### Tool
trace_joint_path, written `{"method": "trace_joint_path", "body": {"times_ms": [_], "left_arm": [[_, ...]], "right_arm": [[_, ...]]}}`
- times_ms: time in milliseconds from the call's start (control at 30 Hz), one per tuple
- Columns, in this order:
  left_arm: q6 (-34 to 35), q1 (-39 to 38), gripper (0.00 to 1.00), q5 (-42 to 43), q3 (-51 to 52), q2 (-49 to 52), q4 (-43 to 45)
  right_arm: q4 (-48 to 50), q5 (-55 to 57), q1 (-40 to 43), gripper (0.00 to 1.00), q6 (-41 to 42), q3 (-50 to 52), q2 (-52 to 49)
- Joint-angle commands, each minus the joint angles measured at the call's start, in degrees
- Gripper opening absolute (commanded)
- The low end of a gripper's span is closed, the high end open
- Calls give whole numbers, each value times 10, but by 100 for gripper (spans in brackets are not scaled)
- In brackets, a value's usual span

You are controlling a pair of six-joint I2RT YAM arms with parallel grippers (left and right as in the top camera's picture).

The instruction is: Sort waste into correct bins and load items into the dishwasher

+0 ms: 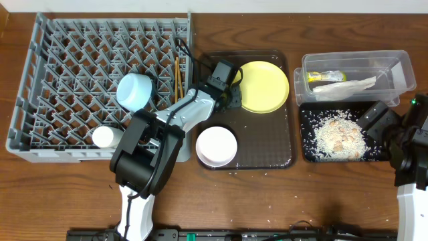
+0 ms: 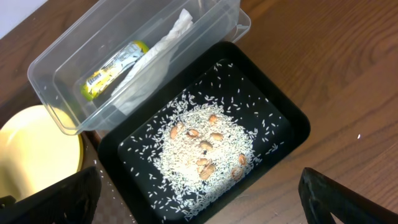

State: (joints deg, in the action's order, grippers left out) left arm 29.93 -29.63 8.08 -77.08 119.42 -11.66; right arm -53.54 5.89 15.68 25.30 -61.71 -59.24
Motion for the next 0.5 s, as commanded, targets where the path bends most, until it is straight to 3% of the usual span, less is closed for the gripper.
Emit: {"method": "trace_joint_path", "body": {"times_ms": [0, 100, 467], "left_arm": [[2, 1, 22, -13, 3, 10, 2], [-11, 1, 8, -13, 3, 10, 0], [-69, 4, 8, -13, 2, -28, -11]], "right_arm": [[-1, 5, 4, 99, 8, -1, 0], [-1, 5, 4, 99, 8, -1, 0], [-1, 5, 4, 99, 8, -1, 0]]}}
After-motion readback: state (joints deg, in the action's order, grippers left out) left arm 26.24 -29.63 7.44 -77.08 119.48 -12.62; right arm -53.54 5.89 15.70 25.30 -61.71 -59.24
